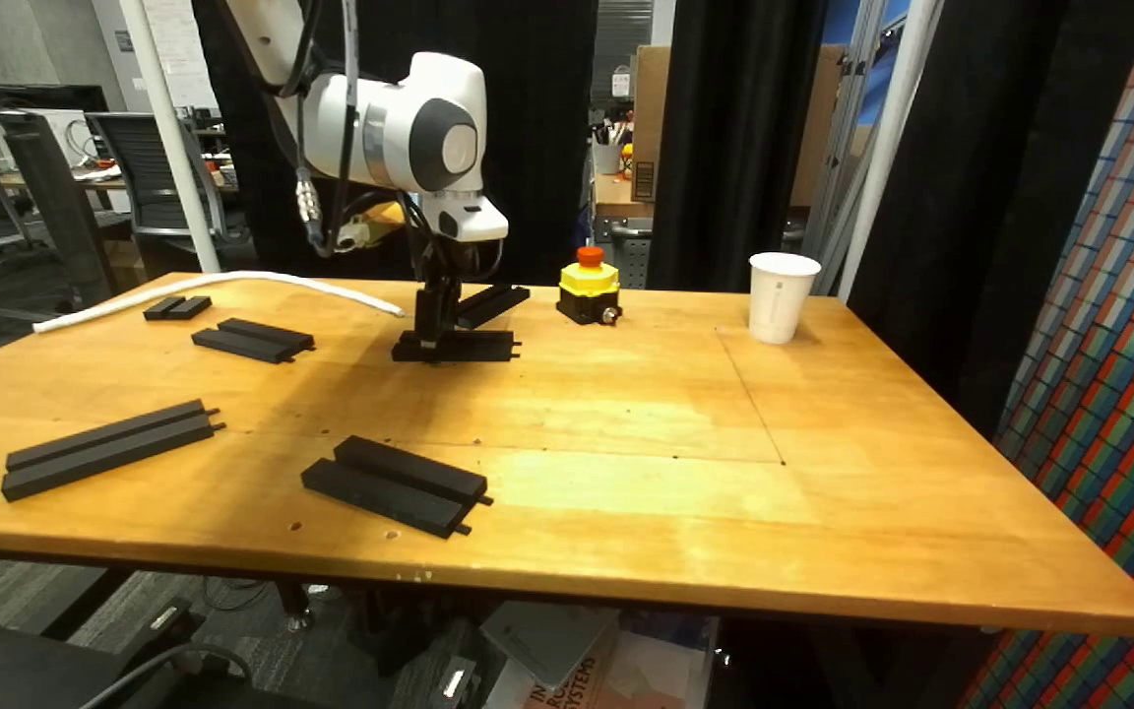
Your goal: Organize the black objects in a line
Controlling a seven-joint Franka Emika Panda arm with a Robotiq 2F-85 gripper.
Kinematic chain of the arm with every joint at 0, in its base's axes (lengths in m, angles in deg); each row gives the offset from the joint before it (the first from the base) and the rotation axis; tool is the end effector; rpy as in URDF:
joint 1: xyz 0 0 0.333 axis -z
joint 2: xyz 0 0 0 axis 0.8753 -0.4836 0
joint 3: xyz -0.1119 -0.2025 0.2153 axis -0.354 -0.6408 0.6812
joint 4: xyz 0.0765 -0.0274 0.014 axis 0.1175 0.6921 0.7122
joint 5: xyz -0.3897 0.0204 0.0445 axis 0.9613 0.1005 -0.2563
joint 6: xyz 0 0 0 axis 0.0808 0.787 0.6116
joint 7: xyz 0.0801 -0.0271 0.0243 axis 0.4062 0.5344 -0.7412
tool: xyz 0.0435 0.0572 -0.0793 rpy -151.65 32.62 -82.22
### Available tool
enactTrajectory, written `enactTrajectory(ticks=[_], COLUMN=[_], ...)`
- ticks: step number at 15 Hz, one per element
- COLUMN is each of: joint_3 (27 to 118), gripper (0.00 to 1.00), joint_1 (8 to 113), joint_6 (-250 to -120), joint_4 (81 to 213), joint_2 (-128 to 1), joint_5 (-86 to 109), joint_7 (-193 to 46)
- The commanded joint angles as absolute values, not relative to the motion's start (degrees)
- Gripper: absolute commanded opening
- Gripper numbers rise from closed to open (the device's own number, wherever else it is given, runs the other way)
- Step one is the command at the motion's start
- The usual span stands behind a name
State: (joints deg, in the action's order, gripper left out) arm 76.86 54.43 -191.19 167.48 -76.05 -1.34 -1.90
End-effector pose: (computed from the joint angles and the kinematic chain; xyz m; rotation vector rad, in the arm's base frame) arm 0.6084 0.0738 0.2093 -2.4152 1.9014 0.1351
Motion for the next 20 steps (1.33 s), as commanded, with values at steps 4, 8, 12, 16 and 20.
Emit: enactTrajectory(ticks=[4, 8, 12, 16, 20], joint_3=[75.64, 76.03, 77.94, 78.58, 76.84], gripper=[0.74, 0.46, 0.45, 0.45, 0.45], joint_1=[53.64, 52.16, 49.92, 44.83, 41.43], joint_6=[-187.31, -186.59, -186.23, -187.26, -187.09], joint_4=[163.83, 164.4, 165.71, 168.62, 173.72], joint_2=[-78.27, -76.34, -75.35, -72.73, -67.7], joint_5=[-0.14, 0.78, 0.15, 1.63, 6.0], joint_7=[-3.76, -2.62, -2.73, 2.07, 10.17])
